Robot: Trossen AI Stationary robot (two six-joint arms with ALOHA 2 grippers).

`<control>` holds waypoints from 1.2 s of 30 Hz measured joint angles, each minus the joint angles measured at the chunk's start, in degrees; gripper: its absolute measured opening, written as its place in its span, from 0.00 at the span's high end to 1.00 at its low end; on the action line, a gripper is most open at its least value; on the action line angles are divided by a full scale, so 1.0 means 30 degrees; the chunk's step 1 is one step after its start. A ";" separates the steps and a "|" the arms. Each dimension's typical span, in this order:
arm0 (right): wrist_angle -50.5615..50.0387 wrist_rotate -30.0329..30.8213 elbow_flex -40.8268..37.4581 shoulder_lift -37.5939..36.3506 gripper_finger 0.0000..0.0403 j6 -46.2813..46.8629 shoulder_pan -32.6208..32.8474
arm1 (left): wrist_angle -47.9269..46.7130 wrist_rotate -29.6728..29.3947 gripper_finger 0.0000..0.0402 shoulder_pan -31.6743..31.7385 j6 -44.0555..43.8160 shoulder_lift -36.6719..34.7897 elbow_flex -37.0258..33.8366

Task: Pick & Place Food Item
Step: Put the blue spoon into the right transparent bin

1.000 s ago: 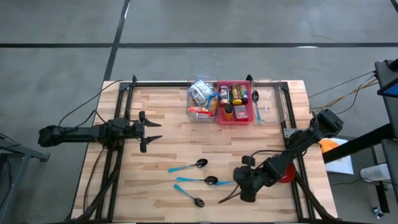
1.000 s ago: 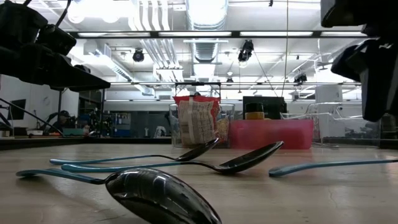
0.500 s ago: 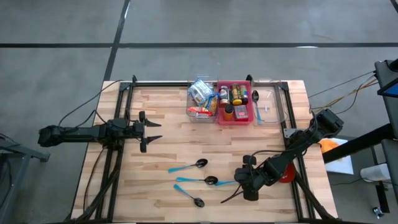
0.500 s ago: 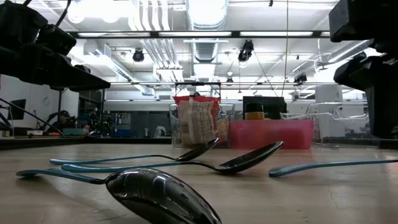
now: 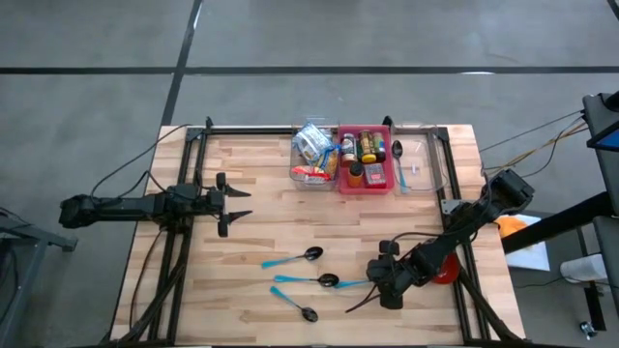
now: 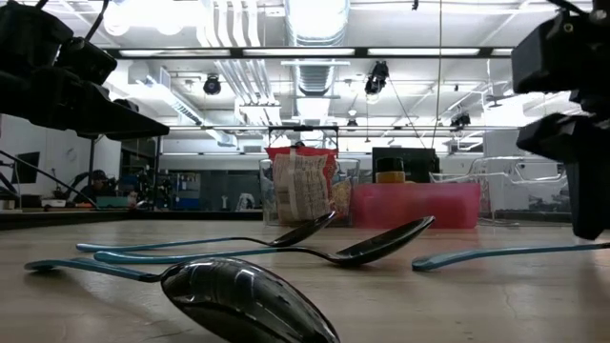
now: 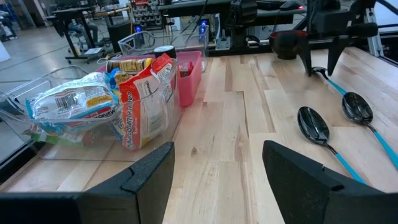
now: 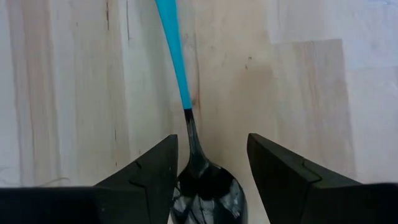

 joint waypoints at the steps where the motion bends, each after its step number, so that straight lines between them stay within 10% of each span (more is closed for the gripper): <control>1: 0.0362 -0.0024 -0.0214 0.0000 0.52 0.0000 0.0000 | 0.0000 -0.0004 0.39 0.0000 -0.0003 0.0000 0.0000; 36: -0.0695 0.0517 -0.0747 0.0000 0.53 -0.0219 0.0022 | 0.0000 -0.0001 0.39 0.0000 -0.0055 0.0000 0.0000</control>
